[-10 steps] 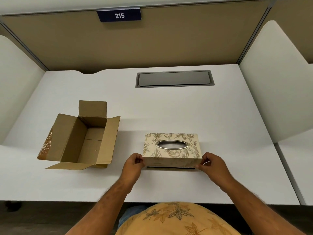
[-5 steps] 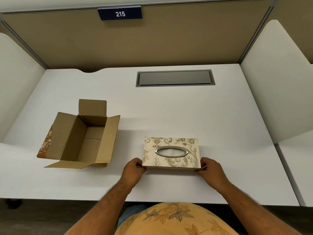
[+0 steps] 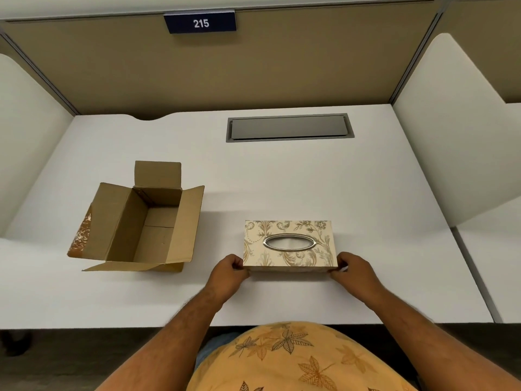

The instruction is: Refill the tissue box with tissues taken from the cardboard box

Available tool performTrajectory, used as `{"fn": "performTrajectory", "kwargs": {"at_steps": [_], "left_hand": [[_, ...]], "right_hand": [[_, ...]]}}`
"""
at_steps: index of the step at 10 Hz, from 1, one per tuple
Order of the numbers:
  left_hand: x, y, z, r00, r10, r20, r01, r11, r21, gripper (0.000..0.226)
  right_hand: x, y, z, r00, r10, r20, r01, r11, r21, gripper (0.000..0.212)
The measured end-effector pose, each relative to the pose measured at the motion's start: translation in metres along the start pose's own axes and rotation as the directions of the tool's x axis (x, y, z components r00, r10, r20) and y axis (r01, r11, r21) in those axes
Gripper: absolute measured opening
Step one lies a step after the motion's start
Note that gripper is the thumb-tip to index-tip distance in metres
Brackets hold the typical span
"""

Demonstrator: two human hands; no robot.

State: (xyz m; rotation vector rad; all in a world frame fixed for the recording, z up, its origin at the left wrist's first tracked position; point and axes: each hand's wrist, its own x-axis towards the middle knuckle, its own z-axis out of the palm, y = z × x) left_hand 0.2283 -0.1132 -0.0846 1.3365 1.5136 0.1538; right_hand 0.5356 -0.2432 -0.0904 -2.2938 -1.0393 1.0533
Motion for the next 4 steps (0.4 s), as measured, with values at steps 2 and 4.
{"fn": "performTrajectory", "kwargs": {"at_steps": [2,4], "left_hand": [[-0.011,-0.005,-0.021,0.989,0.081,0.121,-0.079,0.997,-0.023,0.02],[-0.026,-0.01,-0.041,0.969,0.179,0.17,-0.173,0.984,-0.051,0.023]], "right_hand": [[-0.02,-0.006,0.011,0.993,0.062,-0.104,-0.055,0.996,0.071,0.011],[-0.05,-0.012,0.025,0.968,0.172,-0.181,-0.131,0.967,0.22,0.035]]}}
